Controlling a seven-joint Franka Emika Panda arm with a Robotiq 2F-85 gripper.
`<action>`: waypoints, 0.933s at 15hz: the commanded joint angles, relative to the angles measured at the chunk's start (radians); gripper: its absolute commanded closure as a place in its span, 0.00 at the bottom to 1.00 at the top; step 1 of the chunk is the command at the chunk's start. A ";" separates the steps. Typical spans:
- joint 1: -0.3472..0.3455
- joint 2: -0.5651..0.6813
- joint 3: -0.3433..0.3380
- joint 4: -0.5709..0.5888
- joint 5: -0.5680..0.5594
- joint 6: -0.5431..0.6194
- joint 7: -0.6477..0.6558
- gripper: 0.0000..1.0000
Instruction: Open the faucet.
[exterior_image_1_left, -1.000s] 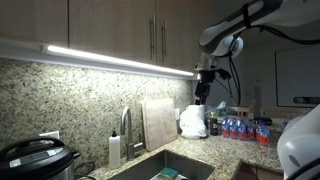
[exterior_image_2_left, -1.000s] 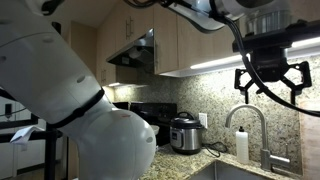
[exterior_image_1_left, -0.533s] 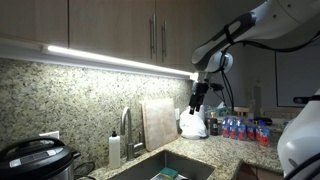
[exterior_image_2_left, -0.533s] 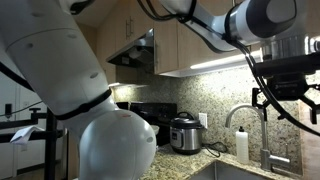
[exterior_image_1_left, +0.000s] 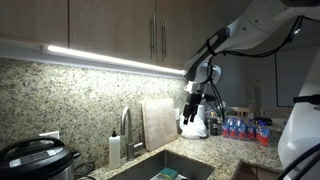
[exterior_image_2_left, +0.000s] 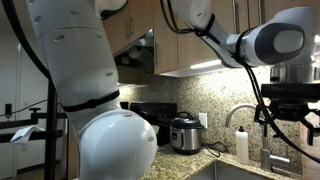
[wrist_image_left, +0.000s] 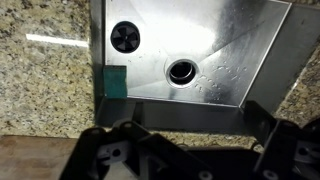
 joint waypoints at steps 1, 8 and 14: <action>-0.046 0.013 0.045 0.005 0.020 -0.004 -0.013 0.00; -0.008 0.203 0.027 0.101 0.167 0.021 -0.101 0.00; -0.077 0.468 0.150 0.243 0.362 0.144 -0.175 0.00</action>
